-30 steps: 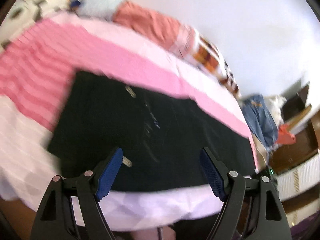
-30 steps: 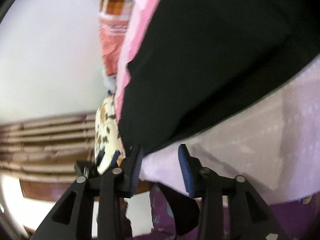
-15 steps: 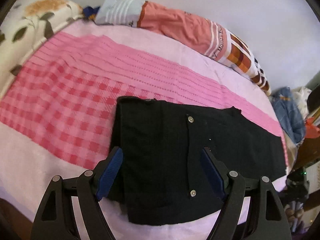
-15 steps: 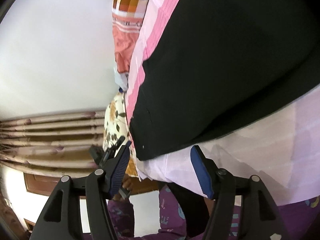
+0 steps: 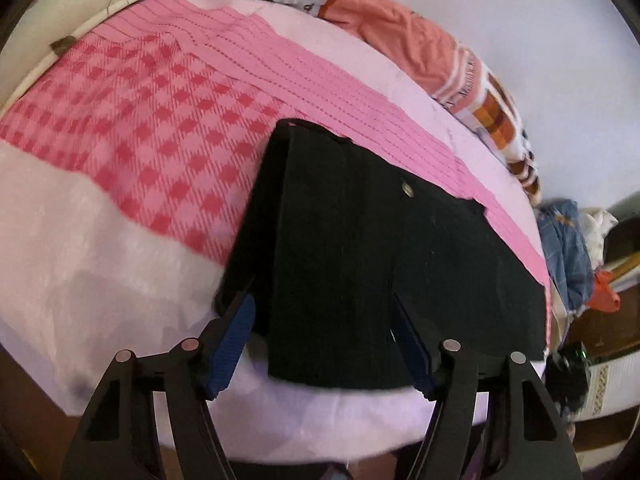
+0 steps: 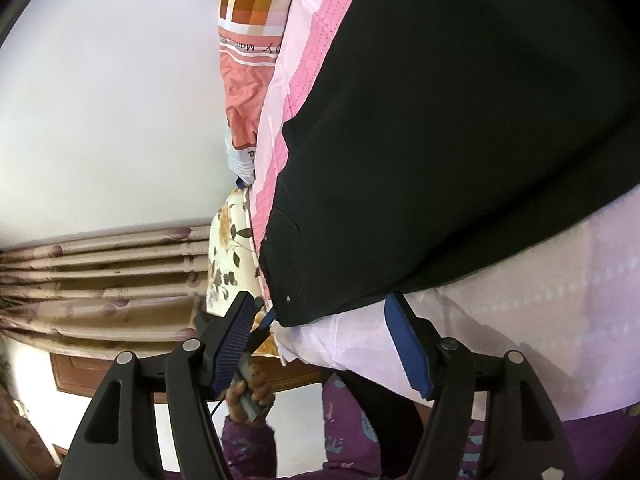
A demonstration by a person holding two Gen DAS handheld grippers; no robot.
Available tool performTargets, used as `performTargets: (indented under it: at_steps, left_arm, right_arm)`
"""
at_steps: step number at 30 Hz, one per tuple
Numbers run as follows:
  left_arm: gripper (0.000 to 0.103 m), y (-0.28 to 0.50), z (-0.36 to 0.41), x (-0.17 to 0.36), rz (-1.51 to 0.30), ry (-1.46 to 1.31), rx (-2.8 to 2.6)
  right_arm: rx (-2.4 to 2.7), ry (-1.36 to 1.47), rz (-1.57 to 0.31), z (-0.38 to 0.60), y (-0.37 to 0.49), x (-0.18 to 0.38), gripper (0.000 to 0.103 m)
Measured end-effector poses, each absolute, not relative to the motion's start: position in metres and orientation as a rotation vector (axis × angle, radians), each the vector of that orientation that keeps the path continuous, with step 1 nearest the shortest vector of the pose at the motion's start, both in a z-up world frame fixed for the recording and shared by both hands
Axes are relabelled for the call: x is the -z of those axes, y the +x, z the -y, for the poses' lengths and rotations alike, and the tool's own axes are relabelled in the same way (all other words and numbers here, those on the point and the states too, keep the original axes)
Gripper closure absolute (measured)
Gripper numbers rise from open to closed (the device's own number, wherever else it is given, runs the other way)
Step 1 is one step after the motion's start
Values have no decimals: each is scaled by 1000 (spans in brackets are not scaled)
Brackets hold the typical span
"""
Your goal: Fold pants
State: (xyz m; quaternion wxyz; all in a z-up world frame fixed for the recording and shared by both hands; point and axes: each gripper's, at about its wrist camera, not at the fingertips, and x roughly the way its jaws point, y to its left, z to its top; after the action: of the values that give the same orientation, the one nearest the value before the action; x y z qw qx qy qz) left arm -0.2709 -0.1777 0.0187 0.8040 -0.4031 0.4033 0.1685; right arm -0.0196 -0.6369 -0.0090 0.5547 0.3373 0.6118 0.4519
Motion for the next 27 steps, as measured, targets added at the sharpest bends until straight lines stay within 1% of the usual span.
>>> performTargets:
  at_steps: [3,4,8,10,13,15,19,21,24,27]
  left_arm:
    - [34,-268,186,-3,-955,-873,-328]
    - [35,-266,186,2,-972,-882,-322]
    - [35,-261,190,4,-945,-920,-280]
    - [48,-259,191,1,-962,-899,-278]
    - [52,-266,185,-2,-964,-955,-278]
    - [52,-271,186,-3,-984,-985,-288]
    - [52,-269,196,-5,-1024,-913,-322]
    - [52,-266,197,-15,-991,-920,-316]
    - [52,-255,197,-35,-948,-835,-317]
    - [53,-244,186,-29,-975,-870,-273]
  right_arm:
    - [-1061,832,-1461,633,-19,15,30]
    - [-1058,848,-1469,631,-19,17,30]
    - [-1063,856,-1471,629,-22,15,29]
    - [-1059,841,-1457,631,-23,11,26]
    - [-1041,871,-1449,636,-20,12,24]
    - [-1024,900,-1457,639,-19,16,24]
    - [-1015,930,-1471,638,-18,23,24]
    - [-1012,912,-1480,636,-18,23,24]
    - [-1025,863,-1473,633,-18,21,24]
    - [-1035,835,-1471,629,-17,20,24]
